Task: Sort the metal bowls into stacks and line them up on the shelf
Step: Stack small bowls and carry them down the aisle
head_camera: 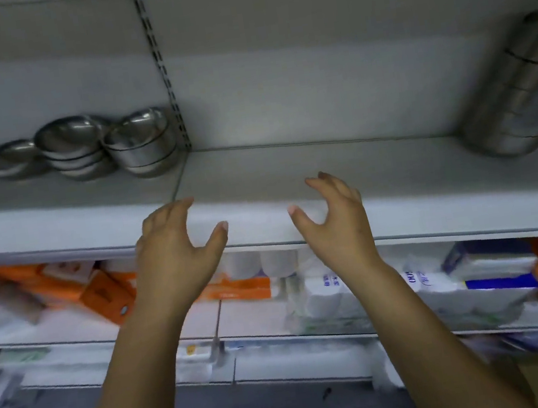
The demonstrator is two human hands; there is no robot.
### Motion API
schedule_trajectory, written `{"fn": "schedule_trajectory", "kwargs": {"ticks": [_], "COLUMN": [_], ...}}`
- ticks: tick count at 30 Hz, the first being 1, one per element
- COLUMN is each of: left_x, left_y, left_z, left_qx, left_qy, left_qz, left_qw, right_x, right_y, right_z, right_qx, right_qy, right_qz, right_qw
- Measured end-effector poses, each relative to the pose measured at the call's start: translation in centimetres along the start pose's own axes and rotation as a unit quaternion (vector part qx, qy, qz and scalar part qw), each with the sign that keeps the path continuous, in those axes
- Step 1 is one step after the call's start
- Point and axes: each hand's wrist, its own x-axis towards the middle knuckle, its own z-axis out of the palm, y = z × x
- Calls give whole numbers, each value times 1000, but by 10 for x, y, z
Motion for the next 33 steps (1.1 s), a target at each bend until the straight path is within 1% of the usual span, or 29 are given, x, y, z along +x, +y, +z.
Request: {"fn": "schedule_trajectory", "kwargs": {"ticks": [6,8,12,15,21,27,30,33], "left_x": [-20,-24,-20,-12,25,96,123,142], "left_y": [-82,-99,-128,-149,-189,-236,-266,-294], "left_z": [-65,-82,-114,-131,-145,-152,-160,-166], "left_qx": [-8,-11,9,16,38,18,11,8], "left_qy": [79,94,117,124,110,71,56,63], "left_qz": [-95,-114,-131,-134,-118,-101,-92,-88], "left_qw": [992,989,984,983,986,992,994,994], "right_x": [-12,-15,-13,-5,14,49,58,58], "right_y": [-74,-96,-136,-163,-197,-221,-232,-243], "right_z": [76,99,141,175,242,303,331,353], "right_qx": [2,5,26,34,57,59,51,36], "right_qy": [-113,-143,-177,-186,-206,-188,-187,-174], "right_qz": [-81,-106,-143,-157,-149,-97,-89,-96], "right_qw": [990,984,973,969,965,976,977,979]}}
